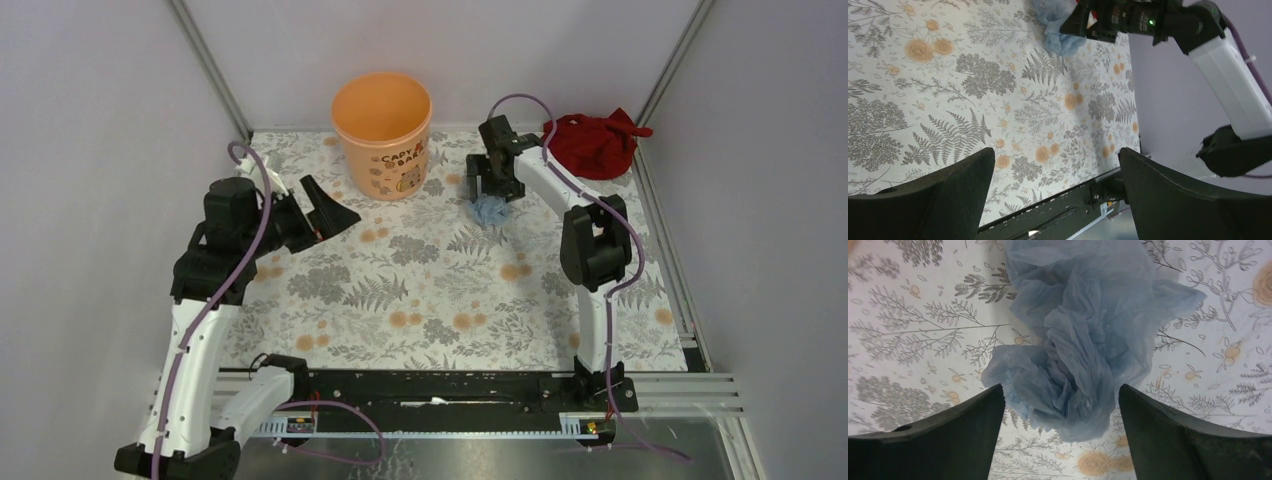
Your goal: Put the trash bags into the trash bin
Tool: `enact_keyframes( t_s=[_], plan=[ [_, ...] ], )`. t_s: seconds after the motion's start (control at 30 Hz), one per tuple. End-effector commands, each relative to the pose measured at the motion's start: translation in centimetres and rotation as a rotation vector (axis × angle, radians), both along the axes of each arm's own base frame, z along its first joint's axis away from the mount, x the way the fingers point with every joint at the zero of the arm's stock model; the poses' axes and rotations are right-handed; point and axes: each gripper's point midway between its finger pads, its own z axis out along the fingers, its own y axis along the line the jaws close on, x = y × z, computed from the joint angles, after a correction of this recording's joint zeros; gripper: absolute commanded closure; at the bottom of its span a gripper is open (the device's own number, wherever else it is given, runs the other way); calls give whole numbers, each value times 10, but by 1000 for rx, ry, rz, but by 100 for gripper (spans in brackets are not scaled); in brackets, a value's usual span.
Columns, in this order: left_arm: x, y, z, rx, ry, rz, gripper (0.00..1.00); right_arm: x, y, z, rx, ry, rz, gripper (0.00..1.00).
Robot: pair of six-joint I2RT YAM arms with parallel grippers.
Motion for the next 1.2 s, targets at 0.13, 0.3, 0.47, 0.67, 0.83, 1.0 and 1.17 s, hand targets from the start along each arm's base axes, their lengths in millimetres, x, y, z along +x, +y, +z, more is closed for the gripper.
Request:
enact_keyframes(
  t_s=[0.13,0.3,0.47,0.67,0.83,1.0,1.17],
  plan=[
    [11,-29,-10,20,-7,-121,1,-46,30,-13,144,86,192,33],
    [18,-54,-22,11,12,-147,1,-125,68,2,322,125,352,59],
    [19,-78,-43,20,44,-159,1,-216,104,27,436,99,619,42],
    [11,-104,-88,61,153,-190,1,-227,82,51,413,22,552,3],
    [13,-107,-125,39,310,-115,1,-217,75,47,369,67,392,2],
    [9,-95,-160,24,439,13,1,-198,92,24,391,172,233,5],
    [11,-96,-186,-49,559,37,1,-171,79,13,470,251,-27,8]
  ],
)
